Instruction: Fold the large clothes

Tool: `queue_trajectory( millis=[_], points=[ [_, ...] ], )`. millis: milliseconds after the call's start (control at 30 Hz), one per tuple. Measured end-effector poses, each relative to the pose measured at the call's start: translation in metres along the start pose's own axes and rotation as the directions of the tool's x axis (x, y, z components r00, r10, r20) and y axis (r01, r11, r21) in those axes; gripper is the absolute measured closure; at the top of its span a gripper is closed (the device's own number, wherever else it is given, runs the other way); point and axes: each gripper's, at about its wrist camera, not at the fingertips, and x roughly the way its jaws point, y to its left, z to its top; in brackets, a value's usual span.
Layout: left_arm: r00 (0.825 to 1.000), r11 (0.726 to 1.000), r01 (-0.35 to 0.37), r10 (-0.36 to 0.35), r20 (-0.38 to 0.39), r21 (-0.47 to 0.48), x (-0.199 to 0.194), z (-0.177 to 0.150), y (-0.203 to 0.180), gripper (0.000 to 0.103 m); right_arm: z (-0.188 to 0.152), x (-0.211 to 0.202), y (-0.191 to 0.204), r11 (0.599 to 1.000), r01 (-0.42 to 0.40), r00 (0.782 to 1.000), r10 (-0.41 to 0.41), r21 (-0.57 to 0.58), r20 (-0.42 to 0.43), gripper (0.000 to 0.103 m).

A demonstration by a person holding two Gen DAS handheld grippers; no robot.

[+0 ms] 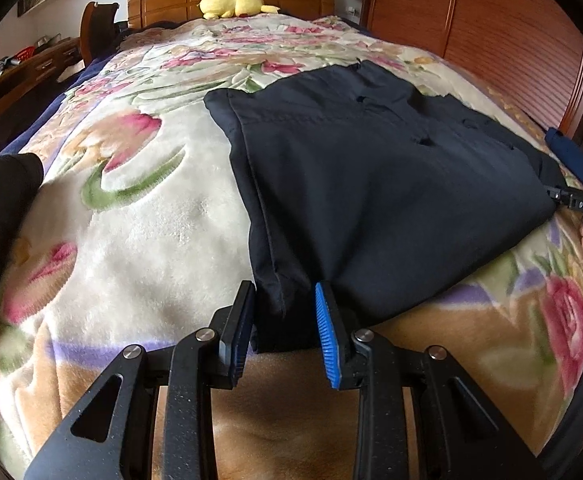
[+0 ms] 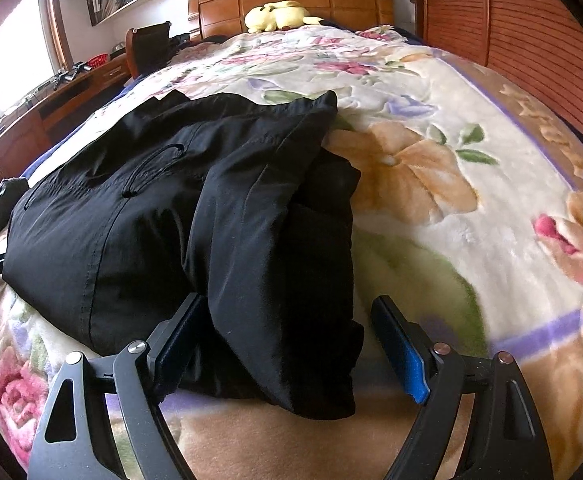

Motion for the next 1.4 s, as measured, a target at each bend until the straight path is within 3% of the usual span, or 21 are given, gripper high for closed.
queue_trajectory(
  millis=[67,133,300,367,467,700,867,967,1133,1200,1400],
  points=[
    [1.0,1.0,0.004,-0.004,-0.01,0.005,0.001,0.002,0.001,0.072,0.002,0.004,-0.003,1.0,-0.029,0.999,0.029,0.01,-0.03,0.02],
    [0.999,0.999,0.033,-0.033,0.003,-0.003,-0.003,0.004,0.004,0.081,0.003,0.005,-0.003,0.998,-0.061,0.997,0.062,0.01,-0.039,0.028],
    [0.996,0.998,0.063,-0.062,0.071,-0.014,-0.02,0.006,0.008,0.091,0.008,-0.007,0.004,0.995,-0.085,0.996,0.084,-0.047,-0.029,0.066],
    [0.992,0.997,0.069,-0.067,0.107,-0.019,-0.032,0.008,0.007,0.094,0.011,-0.017,0.006,0.995,-0.081,0.997,0.081,-0.062,-0.003,0.076],
    [0.986,0.997,0.075,-0.072,0.152,-0.019,-0.049,0.012,0.006,0.097,0.013,-0.03,0.011,0.993,-0.077,0.997,0.078,-0.085,0.011,0.081],
    [0.981,0.997,0.08,-0.083,0.174,0.02,-0.077,0.002,-0.002,0.098,0.003,-0.066,0.017,0.985,-0.082,0.996,0.088,-0.152,0.028,0.083],
    [0.978,0.994,0.103,-0.108,0.176,0.038,-0.103,-0.023,-0.01,0.098,-0.022,-0.099,0.014,0.983,-0.107,0.993,0.112,-0.149,0.022,0.082],
    [0.984,0.996,0.083,-0.089,0.157,0.042,-0.11,-0.038,-0.017,0.098,-0.043,-0.111,0.015,0.981,-0.108,0.994,0.111,-0.16,0.006,0.082],
    [0.994,0.998,0.031,-0.036,0.1,0.048,-0.1,-0.047,-0.022,0.098,-0.053,-0.112,0.012,0.986,-0.054,0.999,0.053,-0.155,-0.011,0.075],
    [0.995,0.999,0.027,-0.031,0.094,0.045,-0.099,-0.045,-0.022,0.098,-0.047,-0.114,0.01,0.99,-0.034,0.999,0.034,-0.135,-0.002,0.067],
    [0.995,0.999,-0.009,0.003,0.098,0.054,-0.103,-0.042,-0.023,0.09,-0.02,-0.14,0.015,0.988,0.065,0.995,-0.054,-0.141,0.08,0.051]
  ],
)
